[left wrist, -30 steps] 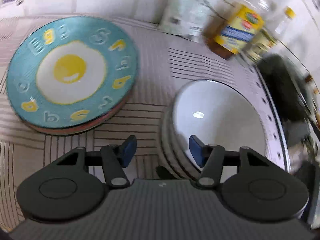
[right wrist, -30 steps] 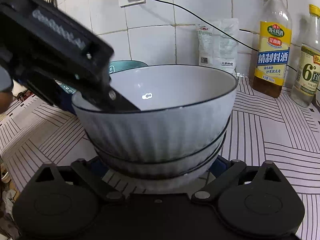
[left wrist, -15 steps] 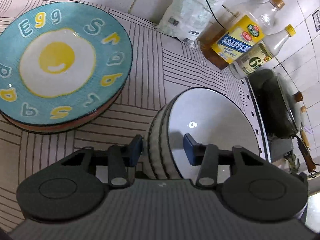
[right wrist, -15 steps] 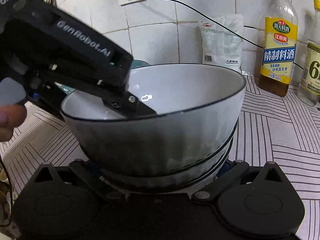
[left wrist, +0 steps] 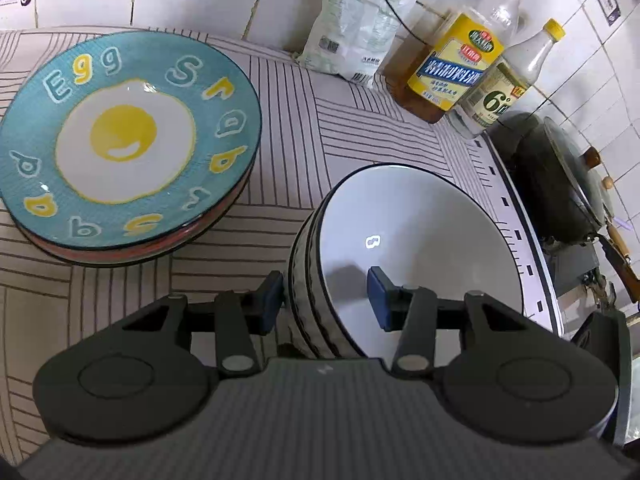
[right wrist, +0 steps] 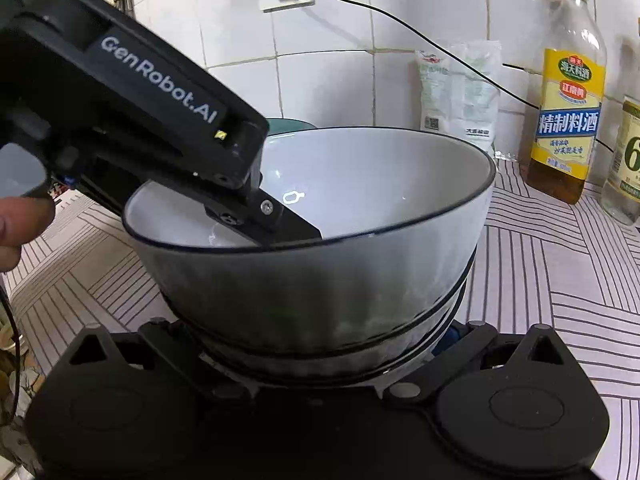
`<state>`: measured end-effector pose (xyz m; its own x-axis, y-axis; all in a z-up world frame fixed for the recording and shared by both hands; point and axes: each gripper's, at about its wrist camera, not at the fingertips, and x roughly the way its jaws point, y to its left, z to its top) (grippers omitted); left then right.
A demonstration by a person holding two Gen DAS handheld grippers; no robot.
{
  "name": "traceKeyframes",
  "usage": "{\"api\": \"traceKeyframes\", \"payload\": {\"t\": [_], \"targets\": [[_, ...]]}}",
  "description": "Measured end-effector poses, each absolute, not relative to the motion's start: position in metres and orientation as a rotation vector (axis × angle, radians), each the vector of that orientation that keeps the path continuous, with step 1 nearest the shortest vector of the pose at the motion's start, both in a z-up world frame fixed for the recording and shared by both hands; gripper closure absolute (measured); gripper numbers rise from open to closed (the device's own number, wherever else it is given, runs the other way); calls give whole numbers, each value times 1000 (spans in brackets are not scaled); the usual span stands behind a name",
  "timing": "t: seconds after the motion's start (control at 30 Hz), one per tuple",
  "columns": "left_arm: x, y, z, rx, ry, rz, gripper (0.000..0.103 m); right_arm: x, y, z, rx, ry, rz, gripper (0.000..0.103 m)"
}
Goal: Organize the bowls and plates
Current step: 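Lift the bowl stack and carry it over the egg plate stack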
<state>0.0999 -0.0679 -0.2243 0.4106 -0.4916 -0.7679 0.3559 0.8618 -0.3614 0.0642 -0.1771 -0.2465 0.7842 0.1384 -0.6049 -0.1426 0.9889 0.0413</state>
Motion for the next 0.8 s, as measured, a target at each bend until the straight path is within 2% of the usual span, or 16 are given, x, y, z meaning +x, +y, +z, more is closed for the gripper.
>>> {"api": "traceKeyframes", "payload": {"t": [0.33, 0.8], "targets": [[89, -25, -188, -153, 931, -522, 58, 73, -151, -213, -50, 588, 225, 0], [130, 39, -144, -132, 904, -386, 56, 143, -97, -187, -52, 531, 372, 0]]}}
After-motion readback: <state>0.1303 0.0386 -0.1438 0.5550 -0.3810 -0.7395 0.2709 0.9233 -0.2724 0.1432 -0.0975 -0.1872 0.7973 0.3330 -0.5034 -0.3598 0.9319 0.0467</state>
